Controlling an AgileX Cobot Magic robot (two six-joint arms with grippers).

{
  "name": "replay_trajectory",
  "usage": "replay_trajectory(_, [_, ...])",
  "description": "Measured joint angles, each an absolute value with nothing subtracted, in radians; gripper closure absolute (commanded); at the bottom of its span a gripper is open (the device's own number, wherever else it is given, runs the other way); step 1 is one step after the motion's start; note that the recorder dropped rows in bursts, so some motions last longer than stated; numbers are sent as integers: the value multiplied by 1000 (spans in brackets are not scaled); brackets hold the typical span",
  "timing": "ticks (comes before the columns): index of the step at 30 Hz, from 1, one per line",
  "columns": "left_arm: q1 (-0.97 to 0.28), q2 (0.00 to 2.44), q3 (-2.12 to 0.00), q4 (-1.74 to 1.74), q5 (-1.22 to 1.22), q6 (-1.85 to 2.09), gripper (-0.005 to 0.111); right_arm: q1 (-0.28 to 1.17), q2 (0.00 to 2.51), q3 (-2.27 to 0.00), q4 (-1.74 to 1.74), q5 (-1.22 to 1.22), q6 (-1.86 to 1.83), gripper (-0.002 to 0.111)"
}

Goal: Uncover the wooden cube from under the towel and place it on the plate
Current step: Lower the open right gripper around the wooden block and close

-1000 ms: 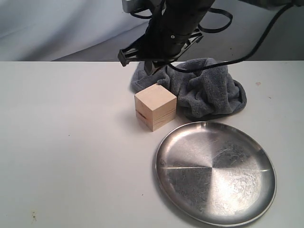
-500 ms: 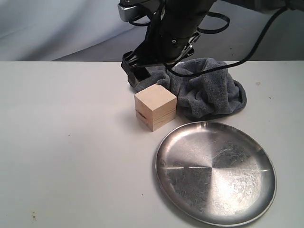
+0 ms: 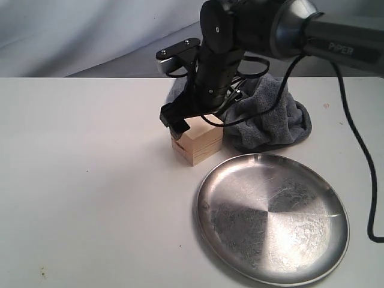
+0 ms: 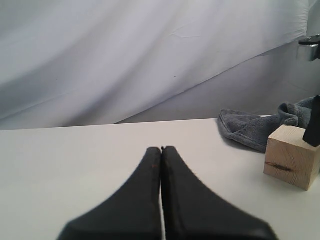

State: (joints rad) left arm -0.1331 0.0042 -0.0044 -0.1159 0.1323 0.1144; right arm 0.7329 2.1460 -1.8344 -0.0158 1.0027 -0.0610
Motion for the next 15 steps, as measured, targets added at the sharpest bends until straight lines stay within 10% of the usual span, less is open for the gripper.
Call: replay_trajectory(15, [-133,4,-4,-116,132,114,107,710,2222,-1834,-72,828,-36,15])
